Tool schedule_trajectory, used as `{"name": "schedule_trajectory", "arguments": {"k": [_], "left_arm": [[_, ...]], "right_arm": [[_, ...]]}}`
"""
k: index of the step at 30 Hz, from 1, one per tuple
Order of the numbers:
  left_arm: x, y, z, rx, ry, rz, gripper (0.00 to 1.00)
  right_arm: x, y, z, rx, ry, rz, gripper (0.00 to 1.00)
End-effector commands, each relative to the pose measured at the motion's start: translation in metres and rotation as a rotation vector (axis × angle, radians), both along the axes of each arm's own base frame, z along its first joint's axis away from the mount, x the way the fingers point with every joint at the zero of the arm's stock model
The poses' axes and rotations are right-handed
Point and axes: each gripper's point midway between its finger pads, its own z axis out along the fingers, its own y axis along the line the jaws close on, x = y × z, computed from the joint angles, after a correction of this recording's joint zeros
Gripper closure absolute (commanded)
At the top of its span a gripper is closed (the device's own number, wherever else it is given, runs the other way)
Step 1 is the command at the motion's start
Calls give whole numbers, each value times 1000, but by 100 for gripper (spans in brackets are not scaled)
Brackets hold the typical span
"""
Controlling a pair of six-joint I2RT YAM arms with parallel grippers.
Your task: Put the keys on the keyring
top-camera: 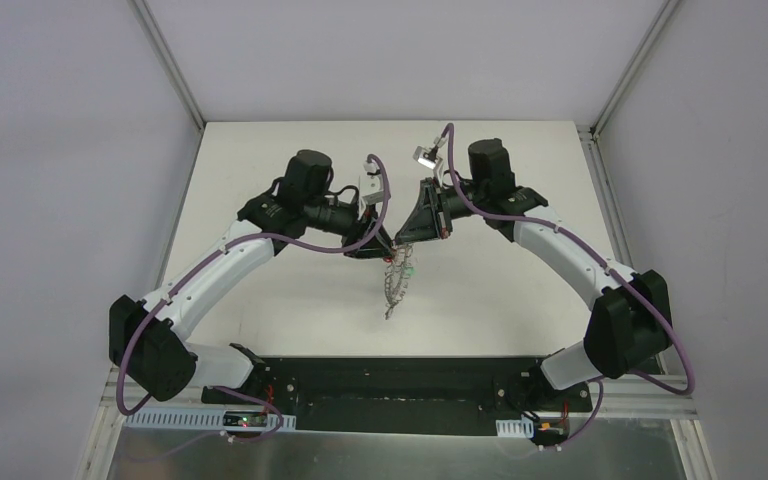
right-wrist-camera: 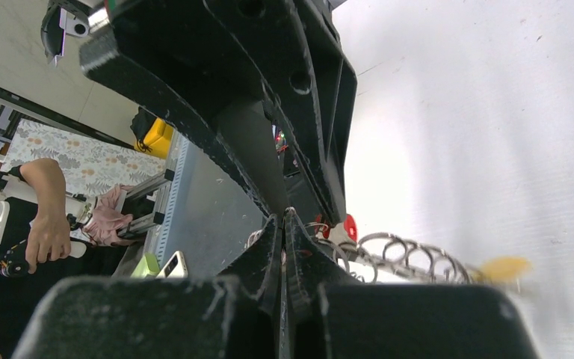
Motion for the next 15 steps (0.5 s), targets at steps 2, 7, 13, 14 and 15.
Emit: {"name": "schedule_trajectory", "arguments": {"k": [2,7,13,14,15], "left_arm": [[4,0,30,-57,-55,6,67],[6,-5,32,-81,-27,7,66],[7,-8,32,-91,-9,6,69],[7,-8,31,-92,-6,6,70],[8,-8,31,-93,-3,6,71]], "right_arm": [[-10,-6,23,63,-82,42,100],[-11,-6,23,63,-83,39,100],[-11,-6,22,61,-82,37,100],[-11,-6,22,61,-83,38,100],[-10,-6,22,62,-83,37,100]]}}
